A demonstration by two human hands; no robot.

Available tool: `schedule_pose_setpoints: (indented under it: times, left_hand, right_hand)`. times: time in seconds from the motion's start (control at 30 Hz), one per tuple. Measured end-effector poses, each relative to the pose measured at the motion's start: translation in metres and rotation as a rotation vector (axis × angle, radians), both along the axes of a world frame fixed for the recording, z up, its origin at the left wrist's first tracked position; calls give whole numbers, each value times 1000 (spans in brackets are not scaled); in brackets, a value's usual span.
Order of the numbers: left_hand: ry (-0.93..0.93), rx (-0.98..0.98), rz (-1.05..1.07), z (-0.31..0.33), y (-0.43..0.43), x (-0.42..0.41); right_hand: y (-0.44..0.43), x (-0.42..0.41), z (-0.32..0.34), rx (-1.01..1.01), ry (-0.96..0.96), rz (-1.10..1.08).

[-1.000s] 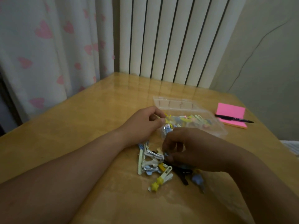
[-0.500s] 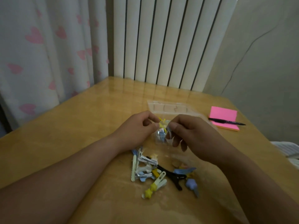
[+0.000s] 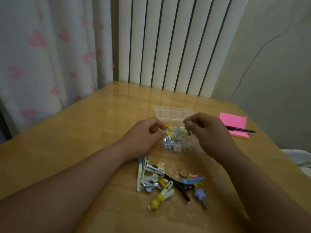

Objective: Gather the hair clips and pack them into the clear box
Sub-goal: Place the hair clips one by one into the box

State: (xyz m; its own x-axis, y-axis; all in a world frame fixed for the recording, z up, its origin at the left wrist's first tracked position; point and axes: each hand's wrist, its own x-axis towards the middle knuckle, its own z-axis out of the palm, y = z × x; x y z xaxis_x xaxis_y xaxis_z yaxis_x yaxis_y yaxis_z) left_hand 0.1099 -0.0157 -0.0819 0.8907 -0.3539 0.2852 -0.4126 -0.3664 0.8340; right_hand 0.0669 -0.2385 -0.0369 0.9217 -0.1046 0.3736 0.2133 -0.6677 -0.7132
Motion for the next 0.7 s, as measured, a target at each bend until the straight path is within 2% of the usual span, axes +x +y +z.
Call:
schedule_pose_setpoints:
  times: [0.13,0.4,0.7]
  left_hand:
    - [-7,-6,7,-1,-1,2]
    - [-4,-6,9,-1,-2,1]
    - [-7,-12,6,0,-1,0]
  right_hand:
    - [6,6,-8,-154,78,-14]
    - [15,14,-19,-296,115,-98]
    - [9,14,-23,-262,62,-69]
